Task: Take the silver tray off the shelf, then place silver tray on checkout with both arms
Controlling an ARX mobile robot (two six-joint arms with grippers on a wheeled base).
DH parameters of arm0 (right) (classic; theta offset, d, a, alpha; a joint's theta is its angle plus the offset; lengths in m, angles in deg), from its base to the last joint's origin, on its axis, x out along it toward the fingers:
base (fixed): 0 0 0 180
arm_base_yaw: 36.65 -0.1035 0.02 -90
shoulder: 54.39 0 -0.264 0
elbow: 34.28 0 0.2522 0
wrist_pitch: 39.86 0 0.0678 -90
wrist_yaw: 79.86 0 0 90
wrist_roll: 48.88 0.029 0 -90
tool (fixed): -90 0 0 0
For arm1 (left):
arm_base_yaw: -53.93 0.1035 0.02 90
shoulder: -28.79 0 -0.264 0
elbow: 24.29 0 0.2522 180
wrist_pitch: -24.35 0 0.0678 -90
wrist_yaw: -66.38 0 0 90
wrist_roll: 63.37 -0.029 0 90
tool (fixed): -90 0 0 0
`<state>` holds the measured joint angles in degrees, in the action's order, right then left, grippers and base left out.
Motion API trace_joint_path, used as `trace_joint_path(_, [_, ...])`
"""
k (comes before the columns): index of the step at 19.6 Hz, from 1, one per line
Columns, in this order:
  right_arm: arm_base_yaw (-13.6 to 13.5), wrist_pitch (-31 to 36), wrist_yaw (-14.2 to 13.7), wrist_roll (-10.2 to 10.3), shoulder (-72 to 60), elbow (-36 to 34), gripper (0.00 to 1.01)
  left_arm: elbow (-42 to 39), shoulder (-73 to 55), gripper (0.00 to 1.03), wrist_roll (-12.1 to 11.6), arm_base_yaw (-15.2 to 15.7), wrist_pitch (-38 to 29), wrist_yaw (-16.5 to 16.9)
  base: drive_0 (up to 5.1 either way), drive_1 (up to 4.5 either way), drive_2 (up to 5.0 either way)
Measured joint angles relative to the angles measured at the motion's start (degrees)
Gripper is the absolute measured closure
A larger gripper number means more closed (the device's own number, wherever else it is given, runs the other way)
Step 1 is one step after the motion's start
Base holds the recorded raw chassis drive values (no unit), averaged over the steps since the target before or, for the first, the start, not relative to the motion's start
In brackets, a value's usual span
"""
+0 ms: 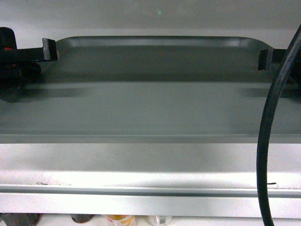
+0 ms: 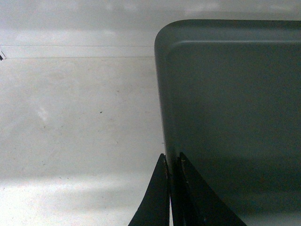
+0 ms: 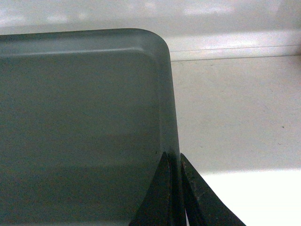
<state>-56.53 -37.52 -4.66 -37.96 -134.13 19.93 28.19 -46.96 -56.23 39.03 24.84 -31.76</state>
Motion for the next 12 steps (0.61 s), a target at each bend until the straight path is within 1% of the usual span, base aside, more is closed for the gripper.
trace_joint_path(12, [0.0,-0.1,0.0,0.0,0.0,0.0,0.98,0.0,0.0,1.0,0.0,0.0,0.0,-0.3,0.0,0.0,0.0])
